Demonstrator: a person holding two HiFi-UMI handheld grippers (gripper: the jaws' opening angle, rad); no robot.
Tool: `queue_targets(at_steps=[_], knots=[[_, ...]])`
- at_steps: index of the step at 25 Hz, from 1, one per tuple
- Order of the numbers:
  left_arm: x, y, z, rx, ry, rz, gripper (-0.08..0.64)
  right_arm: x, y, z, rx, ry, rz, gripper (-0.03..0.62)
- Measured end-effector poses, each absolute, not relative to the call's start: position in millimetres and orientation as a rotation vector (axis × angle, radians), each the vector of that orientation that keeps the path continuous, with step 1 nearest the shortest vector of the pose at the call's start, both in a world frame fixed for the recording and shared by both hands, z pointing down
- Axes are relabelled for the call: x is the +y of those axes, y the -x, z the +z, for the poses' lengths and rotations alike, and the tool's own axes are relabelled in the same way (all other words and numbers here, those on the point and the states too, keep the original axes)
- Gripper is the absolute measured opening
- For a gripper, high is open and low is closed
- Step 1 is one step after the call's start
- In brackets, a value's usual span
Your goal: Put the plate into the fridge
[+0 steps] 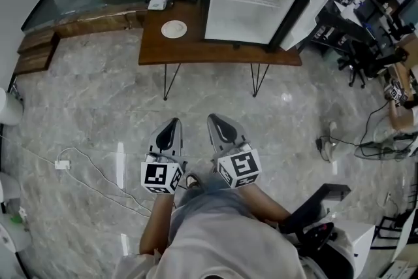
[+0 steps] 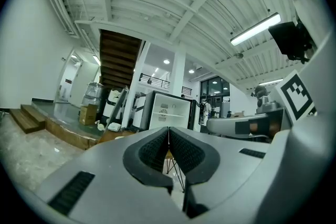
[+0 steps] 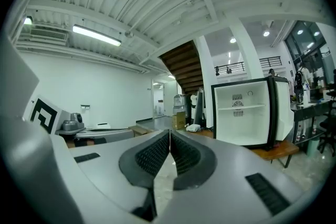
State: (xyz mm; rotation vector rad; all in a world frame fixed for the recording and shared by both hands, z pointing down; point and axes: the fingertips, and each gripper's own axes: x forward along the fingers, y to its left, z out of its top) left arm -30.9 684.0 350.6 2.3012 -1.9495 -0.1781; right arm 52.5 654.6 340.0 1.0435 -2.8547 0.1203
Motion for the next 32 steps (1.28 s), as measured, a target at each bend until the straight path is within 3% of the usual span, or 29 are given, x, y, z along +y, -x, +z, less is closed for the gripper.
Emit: queue_targets(at_steps=[10, 32], knots=[[614.7, 63.5, 366.9, -1.937, -2.292, -0.187, 0.020, 577.7, -27.6, 358.3, -2.844, -1.065, 0.159, 0.018], [204.4, 157.4, 402.1, -1.957, -2.289, -0.021, 0.020, 177.5, 45.5, 414.3, -2.821, -1.079, 0.344, 0.018]])
